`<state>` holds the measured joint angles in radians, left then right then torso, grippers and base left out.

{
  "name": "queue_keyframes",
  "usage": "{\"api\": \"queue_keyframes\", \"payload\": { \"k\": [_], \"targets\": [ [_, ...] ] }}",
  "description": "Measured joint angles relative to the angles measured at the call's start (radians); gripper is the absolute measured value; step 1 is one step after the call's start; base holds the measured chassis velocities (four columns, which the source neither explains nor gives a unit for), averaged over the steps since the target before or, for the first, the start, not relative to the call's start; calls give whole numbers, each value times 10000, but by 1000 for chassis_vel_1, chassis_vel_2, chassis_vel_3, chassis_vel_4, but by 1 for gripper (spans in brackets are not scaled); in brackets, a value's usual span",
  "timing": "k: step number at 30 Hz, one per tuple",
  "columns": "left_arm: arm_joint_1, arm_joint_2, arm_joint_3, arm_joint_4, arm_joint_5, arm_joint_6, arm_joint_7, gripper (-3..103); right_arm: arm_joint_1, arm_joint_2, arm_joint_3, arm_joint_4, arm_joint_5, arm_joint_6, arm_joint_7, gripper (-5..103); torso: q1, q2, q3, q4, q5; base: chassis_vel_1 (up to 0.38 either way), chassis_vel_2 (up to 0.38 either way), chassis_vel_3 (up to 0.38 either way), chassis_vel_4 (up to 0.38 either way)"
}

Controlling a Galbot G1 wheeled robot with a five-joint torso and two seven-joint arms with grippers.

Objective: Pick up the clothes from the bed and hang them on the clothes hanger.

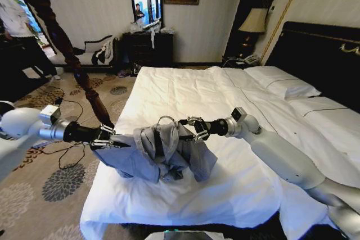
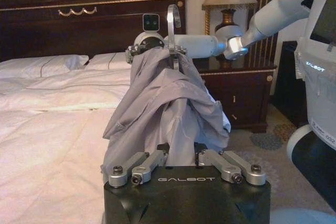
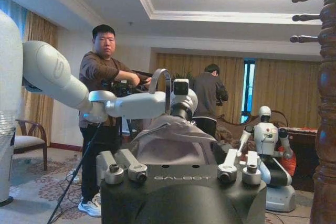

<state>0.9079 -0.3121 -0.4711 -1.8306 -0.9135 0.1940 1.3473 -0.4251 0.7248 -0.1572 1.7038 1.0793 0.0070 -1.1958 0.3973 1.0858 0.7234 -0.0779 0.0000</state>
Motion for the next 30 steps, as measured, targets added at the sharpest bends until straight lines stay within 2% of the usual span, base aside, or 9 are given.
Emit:
{"api": "queue_keyframes", "payload": {
  "k": [1, 4, 6, 10, 20, 23, 25, 26, 30],
  "targets": [
    [2, -97, 42, 61, 81, 0, -5, 18, -1, 16, 0, -47, -7, 0, -6, 83, 0, -1, 0, 0, -1, 0, 0, 0, 0],
    [172, -325, 78, 220, 377, 1, -17, 18, -85, 76, -1, -139, -117, 3, -23, 88, 0, 0, 0, -1, 2, 0, 0, 0, 0],
    [595, -689, 81, 425, 851, -18, -21, 18, -278, 172, -18, -270, -323, 42, -39, 97, 0, 0, 0, 0, 0, 0, 0, 0, 0],
    [925, -1111, 150, 651, 1330, -64, 64, 18, -353, 277, -50, -423, -432, 74, -84, 100, -1, -1, 0, 3, -1, 0, 0, 0, 0],
    [823, -1856, 710, 1263, 2037, -200, 255, 18, -323, 577, -179, -853, -592, 75, -2, 100, 0, -1, 0, 0, 1, 0, 0, 0, 0],
    [823, -2084, 697, 1496, 2132, -245, 320, 18, -314, 581, -179, -915, -553, 73, 475, 100, 0, -1, 0, 1, -1, 0, 0, 0, 0],
    [735, -2260, 526, 1639, 1970, -249, 318, 18, -268, 552, -164, -900, -158, 252, 1787, 100, 0, -1, 1, 0, -1, 0, 0, 0, 0],
    [735, -2260, 526, 1639, 1970, -249, 318, 18, -268, 552, -164, -900, -158, 252, 1787, 100, 0, -1, 1, 0, -1, 0, 0, 0, 0],
    [668, -2473, 70, 1680, 1367, -250, 25, 18, -186, 572, 72, -613, 1497, 592, 4339, 100, 0, -1, 0, 3, 0, 0, 0, 0, 0]
  ]
}}
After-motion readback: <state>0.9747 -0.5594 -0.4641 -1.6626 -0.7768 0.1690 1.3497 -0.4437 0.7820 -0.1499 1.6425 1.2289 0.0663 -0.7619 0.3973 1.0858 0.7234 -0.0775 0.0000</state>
